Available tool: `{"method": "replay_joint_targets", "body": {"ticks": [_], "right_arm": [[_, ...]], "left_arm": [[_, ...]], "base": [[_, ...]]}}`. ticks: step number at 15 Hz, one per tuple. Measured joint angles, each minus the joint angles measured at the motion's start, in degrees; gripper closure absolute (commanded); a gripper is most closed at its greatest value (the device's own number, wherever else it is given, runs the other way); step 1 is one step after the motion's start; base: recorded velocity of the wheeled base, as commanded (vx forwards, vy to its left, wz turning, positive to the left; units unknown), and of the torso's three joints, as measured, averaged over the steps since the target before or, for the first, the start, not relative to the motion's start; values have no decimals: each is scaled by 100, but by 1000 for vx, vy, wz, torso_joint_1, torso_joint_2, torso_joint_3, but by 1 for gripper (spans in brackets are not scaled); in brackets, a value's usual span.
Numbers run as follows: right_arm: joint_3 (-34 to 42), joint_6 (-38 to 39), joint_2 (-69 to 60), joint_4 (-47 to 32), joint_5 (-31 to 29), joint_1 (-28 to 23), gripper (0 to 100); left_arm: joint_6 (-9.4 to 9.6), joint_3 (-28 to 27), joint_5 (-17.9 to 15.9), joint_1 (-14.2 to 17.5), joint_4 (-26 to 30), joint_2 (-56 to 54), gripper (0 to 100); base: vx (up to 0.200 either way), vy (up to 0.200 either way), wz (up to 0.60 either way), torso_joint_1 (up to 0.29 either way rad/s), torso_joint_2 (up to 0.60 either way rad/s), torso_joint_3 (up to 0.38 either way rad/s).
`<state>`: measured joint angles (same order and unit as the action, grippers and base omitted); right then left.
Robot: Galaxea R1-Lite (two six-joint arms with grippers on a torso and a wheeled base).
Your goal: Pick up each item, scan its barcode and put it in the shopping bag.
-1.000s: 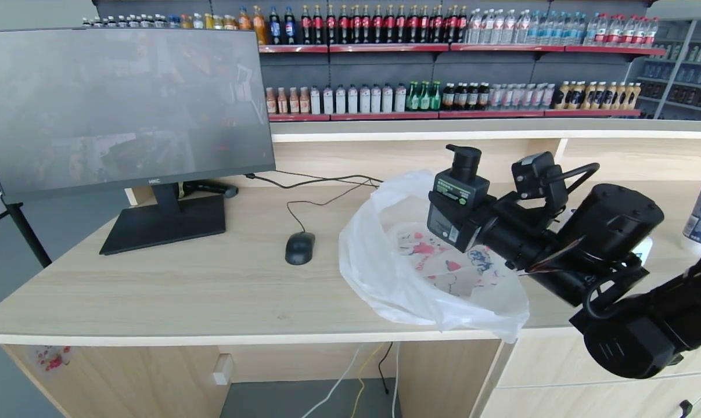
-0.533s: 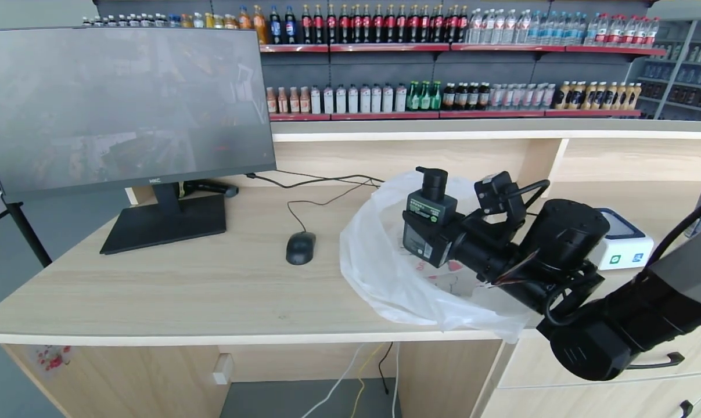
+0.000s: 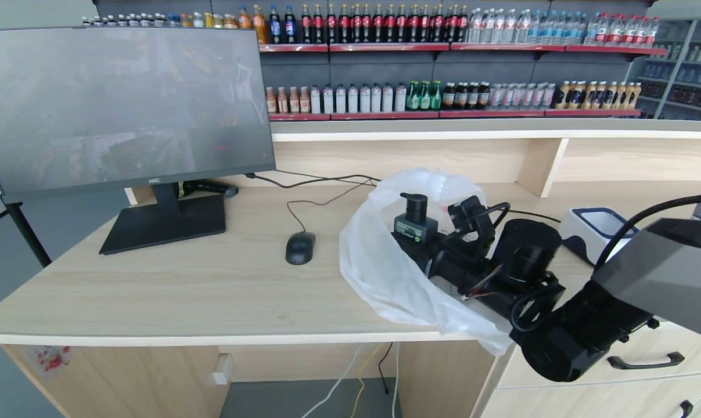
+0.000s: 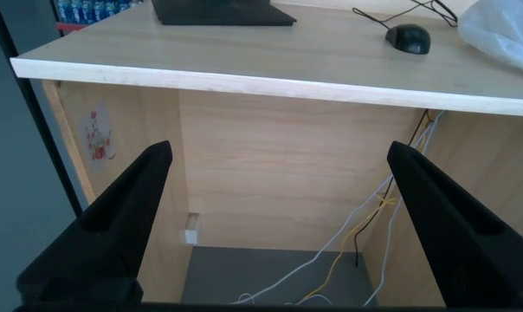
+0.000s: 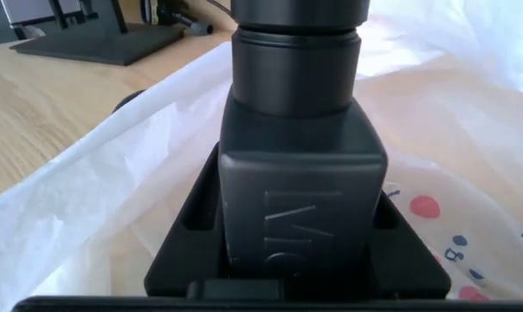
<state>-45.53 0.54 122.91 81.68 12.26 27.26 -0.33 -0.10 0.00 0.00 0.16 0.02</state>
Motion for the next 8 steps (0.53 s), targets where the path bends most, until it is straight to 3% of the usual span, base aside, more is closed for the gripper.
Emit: {"method": "replay_joint_targets", "body": {"ticks": [8], "right_arm": [[321, -22, 138, 95, -20, 24, 100]], "left_arm": [[-10, 0, 0, 5, 2, 0, 0]], "base": [[0, 0, 0, 0, 0, 0]]}}
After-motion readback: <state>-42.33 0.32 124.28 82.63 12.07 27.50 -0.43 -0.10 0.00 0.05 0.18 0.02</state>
